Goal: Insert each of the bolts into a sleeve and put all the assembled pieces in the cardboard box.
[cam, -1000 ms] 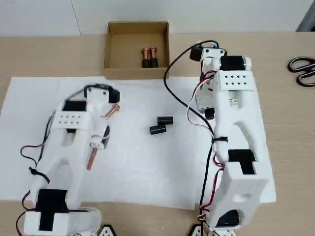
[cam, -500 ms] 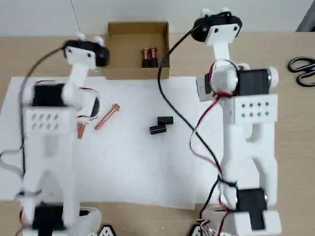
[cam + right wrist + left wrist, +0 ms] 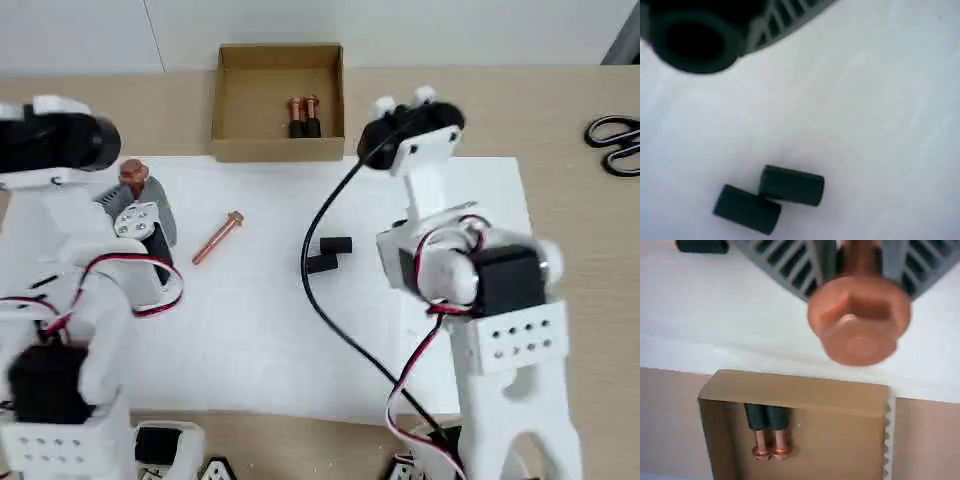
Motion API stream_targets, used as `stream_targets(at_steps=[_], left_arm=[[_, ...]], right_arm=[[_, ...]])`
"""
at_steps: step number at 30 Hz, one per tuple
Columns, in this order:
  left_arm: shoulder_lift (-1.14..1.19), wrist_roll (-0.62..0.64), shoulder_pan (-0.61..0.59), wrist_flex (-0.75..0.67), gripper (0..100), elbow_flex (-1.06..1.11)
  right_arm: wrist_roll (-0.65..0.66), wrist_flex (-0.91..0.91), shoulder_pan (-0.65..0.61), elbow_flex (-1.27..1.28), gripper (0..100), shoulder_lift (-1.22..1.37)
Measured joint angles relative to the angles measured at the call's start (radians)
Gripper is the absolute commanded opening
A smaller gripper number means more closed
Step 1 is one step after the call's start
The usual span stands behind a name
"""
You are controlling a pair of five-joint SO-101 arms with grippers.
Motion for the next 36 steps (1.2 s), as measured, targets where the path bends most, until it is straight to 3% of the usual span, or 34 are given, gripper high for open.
stream_targets(at_steps=[8, 21, 31, 36], left_arm=[[-0.207, 0.161, 0.000, -0.250, 1, 0.333], [-0.261, 0.178, 0.173, -0.230, 1, 0.400], [-0.261, 0.178, 0.178, -0.229, 1, 0.463], [-0.245, 0.180, 0.239, -0.229, 1, 0.463]], right_arm=[[0.000, -0.417, -0.106, 0.454, 0.3, -0.157], [0.000, -0.999, -0.259, 1.062, 0.4, -0.496], [0.000, -1.106, -0.313, 1.290, 0.4, -0.763], [-0.006, -1.106, -0.381, 1.333, 0.4, -0.816]])
